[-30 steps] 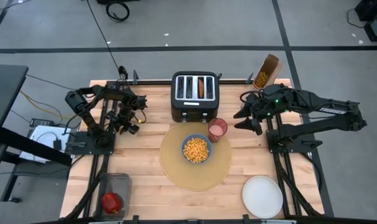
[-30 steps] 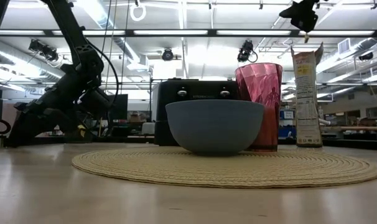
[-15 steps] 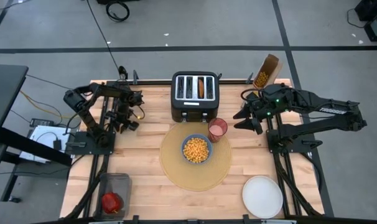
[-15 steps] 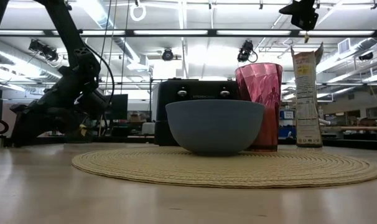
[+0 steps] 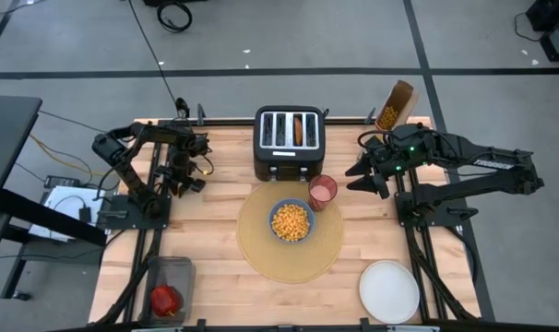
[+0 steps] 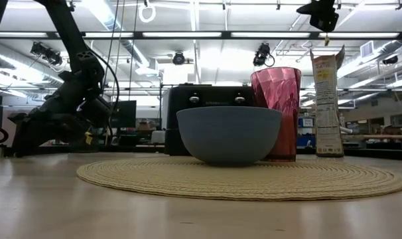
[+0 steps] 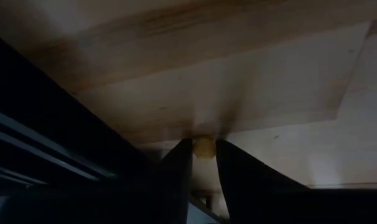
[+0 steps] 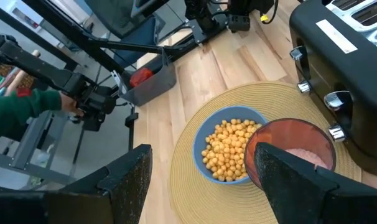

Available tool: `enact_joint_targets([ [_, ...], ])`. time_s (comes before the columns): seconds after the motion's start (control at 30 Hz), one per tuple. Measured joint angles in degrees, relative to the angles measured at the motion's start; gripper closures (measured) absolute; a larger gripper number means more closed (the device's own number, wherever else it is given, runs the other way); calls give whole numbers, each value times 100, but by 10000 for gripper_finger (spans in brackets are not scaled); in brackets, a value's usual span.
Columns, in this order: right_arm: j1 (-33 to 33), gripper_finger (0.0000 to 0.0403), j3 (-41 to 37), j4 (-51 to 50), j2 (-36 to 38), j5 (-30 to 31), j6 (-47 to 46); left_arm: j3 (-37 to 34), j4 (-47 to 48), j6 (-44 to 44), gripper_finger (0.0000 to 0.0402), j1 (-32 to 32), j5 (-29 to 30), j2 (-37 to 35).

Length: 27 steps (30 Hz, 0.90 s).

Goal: Arrange a breakfast setting
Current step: Put the cereal into the bowl

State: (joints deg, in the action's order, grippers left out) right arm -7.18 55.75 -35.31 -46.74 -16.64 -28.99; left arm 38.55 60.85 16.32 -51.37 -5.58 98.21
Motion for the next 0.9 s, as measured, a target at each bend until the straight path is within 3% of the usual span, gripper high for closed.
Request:
enact_joint_targets([
  [0.37,0,117,0,9,0,-19,6,2,4,63,337,4,3,-44],
  [0.6,0,117,0,11,0,-44,62,357,252,10,338,26,101,-225],
  [0.9,-2,117,2,10,0,-63,338,1015,826,306,338,336,-534,-794],
])
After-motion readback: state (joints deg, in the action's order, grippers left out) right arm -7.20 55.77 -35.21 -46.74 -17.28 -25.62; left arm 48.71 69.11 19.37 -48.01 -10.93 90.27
